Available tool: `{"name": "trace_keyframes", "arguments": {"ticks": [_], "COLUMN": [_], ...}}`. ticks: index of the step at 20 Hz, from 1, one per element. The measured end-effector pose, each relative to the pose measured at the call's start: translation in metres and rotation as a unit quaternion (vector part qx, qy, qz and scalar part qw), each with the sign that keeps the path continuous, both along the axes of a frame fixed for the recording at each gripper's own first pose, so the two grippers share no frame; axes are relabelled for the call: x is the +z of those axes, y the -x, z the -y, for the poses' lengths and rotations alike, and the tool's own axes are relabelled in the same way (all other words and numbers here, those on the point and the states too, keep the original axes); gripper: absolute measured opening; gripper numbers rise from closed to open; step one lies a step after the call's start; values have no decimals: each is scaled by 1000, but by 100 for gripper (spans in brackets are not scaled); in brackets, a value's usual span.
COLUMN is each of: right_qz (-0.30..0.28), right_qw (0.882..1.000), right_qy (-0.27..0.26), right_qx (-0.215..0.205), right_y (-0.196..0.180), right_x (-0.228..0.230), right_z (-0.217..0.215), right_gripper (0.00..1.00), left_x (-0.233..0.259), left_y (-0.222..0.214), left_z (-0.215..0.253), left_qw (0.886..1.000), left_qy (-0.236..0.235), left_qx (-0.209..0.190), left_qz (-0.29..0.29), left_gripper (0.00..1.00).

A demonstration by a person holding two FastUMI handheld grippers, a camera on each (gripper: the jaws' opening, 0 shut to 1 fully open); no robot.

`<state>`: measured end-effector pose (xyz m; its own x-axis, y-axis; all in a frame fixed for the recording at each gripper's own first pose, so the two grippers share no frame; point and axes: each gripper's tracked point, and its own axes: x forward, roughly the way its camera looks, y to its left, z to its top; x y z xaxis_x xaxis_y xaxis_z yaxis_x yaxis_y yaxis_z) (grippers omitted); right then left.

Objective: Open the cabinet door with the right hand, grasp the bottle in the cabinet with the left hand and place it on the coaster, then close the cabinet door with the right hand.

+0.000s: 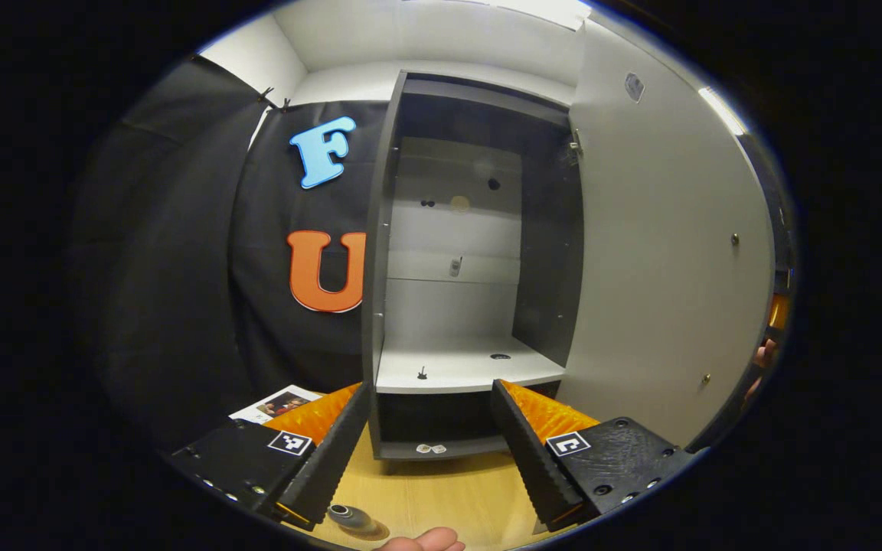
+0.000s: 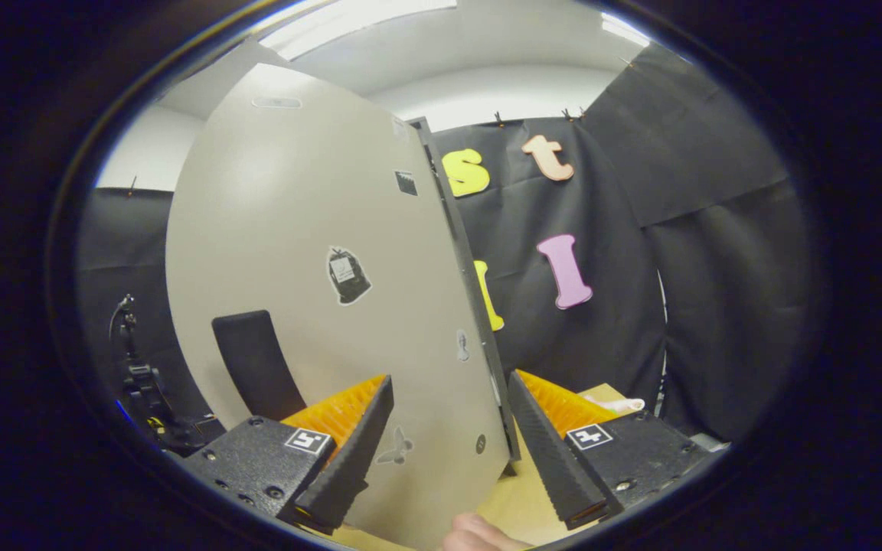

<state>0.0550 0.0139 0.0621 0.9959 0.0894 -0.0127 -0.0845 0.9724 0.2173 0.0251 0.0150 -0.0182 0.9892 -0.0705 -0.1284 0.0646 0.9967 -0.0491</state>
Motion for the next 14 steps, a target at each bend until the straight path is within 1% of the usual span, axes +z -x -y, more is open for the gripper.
{"name": "trace_keyframes", "arguments": {"ticks": [3, 5, 7, 8, 9, 10, 12, 13, 14], "right_qz": [-16, -16, -15, -22, -29, -30, -31, -34, -35], "right_qw": [999, 998, 997, 997, 997, 996, 995, 994, 993], "right_qy": [-16, -27, -23, -16, -6, 1, 9, 9, 10], "right_qx": [29, 48, 65, 70, 73, 79, 97, 106, 114], "right_y": [-12, -20, -27, -30, -33, -34, -37, -38, -37], "right_x": [-8, -7, -8, -11, -15, -16, -19, -21, -24], "right_z": [-15, -27, -38, -44, -47, -53, -62, -68, -73], "right_gripper": [97, 97, 97, 92, 91, 97, 97, 91, 91], "left_x": [7, 11, 4, 4, 3, 2, 2, 0, -2], "left_y": [13, 23, 33, 37, 42, 47, 56, 60, 63], "left_z": [-19, -32, -45, -50, -54, -58, -64, -67, -68], "left_qw": [1000, 999, 997, 997, 996, 995, 994, 993, 992], "left_qy": [-11, -18, -23, -25, -26, -30, -43, -49, -53], "left_qx": [28, 49, 70, 80, 88, 96, 103, 107, 112], "left_qz": [6, 10, -1, -4, -8, -12, -16, -18, -22], "left_gripper": [95, 95, 95, 95, 95, 95, 95, 95, 95]}}
